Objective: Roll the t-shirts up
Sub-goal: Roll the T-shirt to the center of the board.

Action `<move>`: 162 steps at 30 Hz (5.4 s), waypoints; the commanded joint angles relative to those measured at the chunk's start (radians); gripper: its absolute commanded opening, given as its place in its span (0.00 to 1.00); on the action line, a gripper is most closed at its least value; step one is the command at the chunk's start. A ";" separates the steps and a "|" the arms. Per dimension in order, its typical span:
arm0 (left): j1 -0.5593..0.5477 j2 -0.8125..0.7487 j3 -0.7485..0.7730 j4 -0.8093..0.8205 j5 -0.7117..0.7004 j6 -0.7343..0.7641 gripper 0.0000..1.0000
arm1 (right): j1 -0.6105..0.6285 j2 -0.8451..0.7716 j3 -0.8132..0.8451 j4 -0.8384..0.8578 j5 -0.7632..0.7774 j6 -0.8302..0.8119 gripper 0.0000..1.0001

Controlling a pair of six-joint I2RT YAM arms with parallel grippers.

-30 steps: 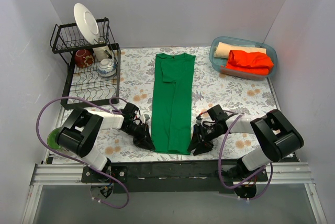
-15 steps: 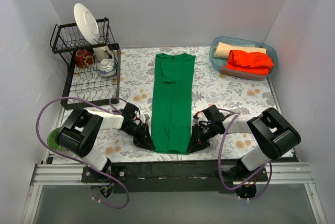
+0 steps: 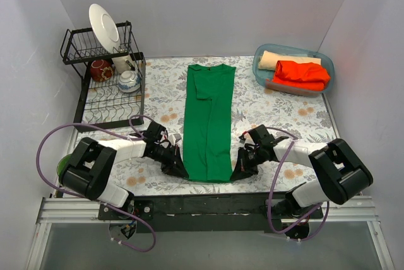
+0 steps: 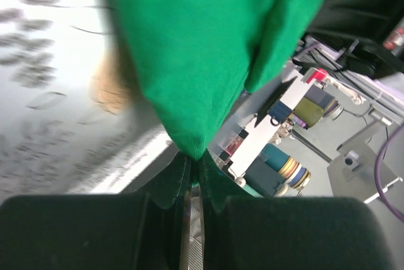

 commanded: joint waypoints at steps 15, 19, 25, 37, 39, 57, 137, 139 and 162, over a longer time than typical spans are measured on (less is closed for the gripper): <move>0.033 -0.093 0.056 -0.028 0.026 0.041 0.00 | -0.036 -0.007 0.159 -0.051 0.048 -0.037 0.01; 0.059 -0.115 0.041 -0.050 0.002 0.051 0.00 | -0.033 0.024 0.172 -0.062 0.037 -0.021 0.01; 0.091 -0.104 0.059 -0.019 -0.004 0.051 0.00 | -0.022 0.032 0.215 -0.063 0.022 -0.021 0.01; 0.108 -0.032 0.137 0.036 -0.055 0.050 0.00 | -0.025 0.027 0.241 0.001 0.025 -0.018 0.01; 0.113 -0.009 0.148 0.039 -0.069 0.051 0.00 | -0.031 0.040 0.247 0.006 0.028 -0.017 0.01; 0.139 0.106 0.222 0.039 -0.146 0.038 0.16 | -0.075 0.161 0.313 0.075 0.040 -0.003 0.01; -0.197 -0.193 0.058 0.093 -0.267 1.558 0.71 | -0.026 -0.210 0.266 -0.105 0.178 -0.957 0.56; -0.200 -0.173 0.055 0.075 -0.268 1.575 0.69 | -0.028 -0.217 0.255 -0.102 0.171 -0.957 0.56; -0.157 0.049 0.301 -0.163 -0.118 1.437 0.00 | 0.163 -0.287 0.149 0.078 0.161 -1.241 0.64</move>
